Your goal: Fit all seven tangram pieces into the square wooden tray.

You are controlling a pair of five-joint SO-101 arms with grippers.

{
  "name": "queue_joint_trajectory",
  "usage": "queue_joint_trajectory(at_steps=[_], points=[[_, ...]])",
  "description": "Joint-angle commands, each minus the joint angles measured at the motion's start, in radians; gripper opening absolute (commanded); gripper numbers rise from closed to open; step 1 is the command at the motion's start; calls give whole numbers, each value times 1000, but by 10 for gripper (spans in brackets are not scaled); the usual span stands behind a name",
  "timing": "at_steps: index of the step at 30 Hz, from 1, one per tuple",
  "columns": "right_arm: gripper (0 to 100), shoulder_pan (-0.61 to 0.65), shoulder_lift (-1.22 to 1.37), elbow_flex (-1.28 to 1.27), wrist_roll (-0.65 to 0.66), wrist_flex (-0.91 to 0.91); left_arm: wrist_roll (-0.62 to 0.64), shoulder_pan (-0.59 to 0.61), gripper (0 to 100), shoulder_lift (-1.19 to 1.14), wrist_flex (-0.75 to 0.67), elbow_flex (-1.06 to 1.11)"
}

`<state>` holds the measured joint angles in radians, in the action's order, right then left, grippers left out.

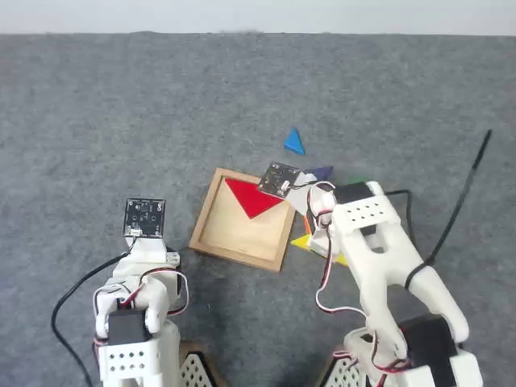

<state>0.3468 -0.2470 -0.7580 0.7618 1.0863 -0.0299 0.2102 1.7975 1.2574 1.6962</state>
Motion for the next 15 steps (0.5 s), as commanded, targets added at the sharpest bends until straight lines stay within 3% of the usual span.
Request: queue_joint_trajectory(at_steps=[1,15], points=[[307,8,1,-15,18,-65,17,2,18,18,3,-13],[307,-22,263,75,43,-107,17,2,18,18,3,-13]])
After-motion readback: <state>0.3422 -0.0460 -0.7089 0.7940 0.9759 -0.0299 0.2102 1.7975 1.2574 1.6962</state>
